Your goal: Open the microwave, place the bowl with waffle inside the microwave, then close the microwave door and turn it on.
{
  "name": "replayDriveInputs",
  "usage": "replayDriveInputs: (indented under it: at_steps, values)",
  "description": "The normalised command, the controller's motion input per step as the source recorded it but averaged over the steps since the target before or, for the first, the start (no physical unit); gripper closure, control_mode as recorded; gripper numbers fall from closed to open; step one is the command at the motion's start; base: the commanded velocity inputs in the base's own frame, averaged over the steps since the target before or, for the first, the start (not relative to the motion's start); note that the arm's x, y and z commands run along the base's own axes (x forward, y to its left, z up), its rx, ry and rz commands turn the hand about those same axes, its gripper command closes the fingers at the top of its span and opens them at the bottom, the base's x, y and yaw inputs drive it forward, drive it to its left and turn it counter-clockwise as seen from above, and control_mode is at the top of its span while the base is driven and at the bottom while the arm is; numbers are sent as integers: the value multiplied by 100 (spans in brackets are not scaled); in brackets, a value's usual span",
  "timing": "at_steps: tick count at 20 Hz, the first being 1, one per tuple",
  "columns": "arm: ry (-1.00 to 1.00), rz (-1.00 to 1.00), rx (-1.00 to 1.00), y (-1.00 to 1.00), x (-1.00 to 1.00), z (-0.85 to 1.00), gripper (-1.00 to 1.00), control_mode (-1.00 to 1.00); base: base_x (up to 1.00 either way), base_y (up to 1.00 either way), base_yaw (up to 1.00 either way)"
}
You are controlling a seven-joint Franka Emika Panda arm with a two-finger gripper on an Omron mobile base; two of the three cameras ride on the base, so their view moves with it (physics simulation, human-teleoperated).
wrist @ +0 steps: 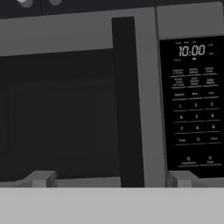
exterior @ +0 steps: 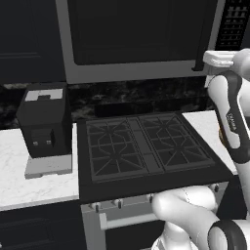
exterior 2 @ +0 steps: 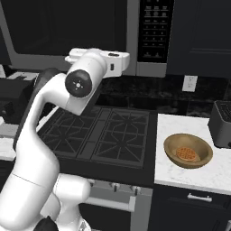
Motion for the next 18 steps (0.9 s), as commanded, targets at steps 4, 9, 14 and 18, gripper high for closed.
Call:
replayDriveInputs:
  at_steps: [4, 9, 14, 18]
  values:
    - [6, 1, 1, -10, 53, 0, -100, -100, 0, 0, 0]
    - [8, 1, 2, -11, 64, -1, -100, -100, 0, 0, 0]
    - [8, 0, 3, -13, 48, 0, -100, -100, 0, 0, 0]
    - [4, 0, 0, -5, 44, -4, -100, -100, 0, 0, 0]
